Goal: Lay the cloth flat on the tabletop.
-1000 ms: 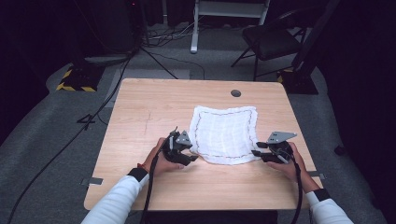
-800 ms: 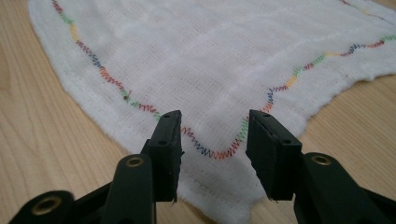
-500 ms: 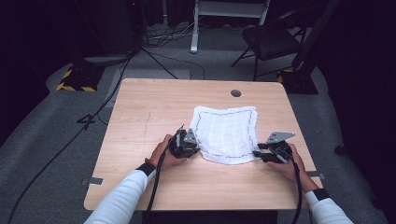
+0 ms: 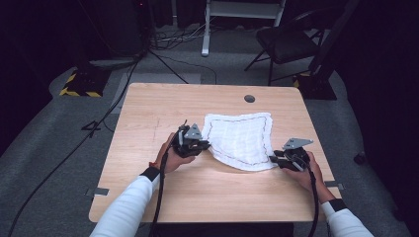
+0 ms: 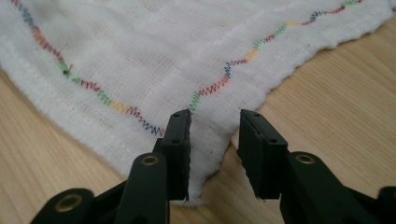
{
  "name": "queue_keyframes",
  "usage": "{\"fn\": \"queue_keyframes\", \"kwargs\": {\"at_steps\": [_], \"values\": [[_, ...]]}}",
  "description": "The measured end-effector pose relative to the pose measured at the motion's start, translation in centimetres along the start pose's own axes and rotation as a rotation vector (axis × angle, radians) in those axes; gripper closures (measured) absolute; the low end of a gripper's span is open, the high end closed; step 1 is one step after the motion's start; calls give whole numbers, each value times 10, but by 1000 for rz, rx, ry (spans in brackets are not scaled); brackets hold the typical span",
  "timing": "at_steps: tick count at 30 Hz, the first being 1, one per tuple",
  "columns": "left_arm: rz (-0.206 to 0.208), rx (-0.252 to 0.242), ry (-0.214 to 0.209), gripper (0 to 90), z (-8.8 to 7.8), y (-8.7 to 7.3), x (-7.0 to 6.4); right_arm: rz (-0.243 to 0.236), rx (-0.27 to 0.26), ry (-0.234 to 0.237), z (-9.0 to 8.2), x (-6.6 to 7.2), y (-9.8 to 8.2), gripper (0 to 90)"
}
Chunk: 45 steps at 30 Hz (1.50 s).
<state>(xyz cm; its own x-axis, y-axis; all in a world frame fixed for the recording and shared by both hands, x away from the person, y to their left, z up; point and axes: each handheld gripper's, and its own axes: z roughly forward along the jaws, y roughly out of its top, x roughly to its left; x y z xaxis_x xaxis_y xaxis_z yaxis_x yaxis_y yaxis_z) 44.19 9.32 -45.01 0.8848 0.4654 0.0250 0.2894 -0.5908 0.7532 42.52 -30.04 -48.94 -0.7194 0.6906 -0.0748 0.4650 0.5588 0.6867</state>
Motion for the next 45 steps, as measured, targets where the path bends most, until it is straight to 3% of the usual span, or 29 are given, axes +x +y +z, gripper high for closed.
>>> {"fn": "queue_keyframes", "kwargs": {"at_steps": [2,5,9,12,14,17,21,23,25,29,35,38,45], "values": [[15,16,6,820,12,6,4,-12,9,-33,1,1,2,654],[-6,38,9,805,37,19,14,-6,13,-57,2,-1,3,646],[-16,69,21,737,67,29,20,15,9,-70,2,-4,2,629],[-44,84,38,623,81,31,21,18,6,-71,1,-6,1,616],[-76,72,51,519,82,32,21,19,6,-72,1,-7,0,615],[-108,22,30,378,70,34,20,25,7,-73,-1,-9,-1,615],[-26,24,27,330,58,36,7,26,8,-71,-1,-9,-2,619],[-5,7,0,325,53,36,0,21,11,-75,-1,-9,-1,623],[14,18,-13,336,53,36,-4,18,13,-75,-1,-8,-1,630],[44,91,44,378,70,37,-3,19,10,-70,-1,-9,-2,635],[60,119,57,754,79,37,8,18,10,-58,-3,-9,-3,644],[61,114,46,872,74,34,12,27,8,-49,-4,-10,-5,630],[90,89,4,893,40,28,4,14,31,-40,-9,-4,-7,614]]}}
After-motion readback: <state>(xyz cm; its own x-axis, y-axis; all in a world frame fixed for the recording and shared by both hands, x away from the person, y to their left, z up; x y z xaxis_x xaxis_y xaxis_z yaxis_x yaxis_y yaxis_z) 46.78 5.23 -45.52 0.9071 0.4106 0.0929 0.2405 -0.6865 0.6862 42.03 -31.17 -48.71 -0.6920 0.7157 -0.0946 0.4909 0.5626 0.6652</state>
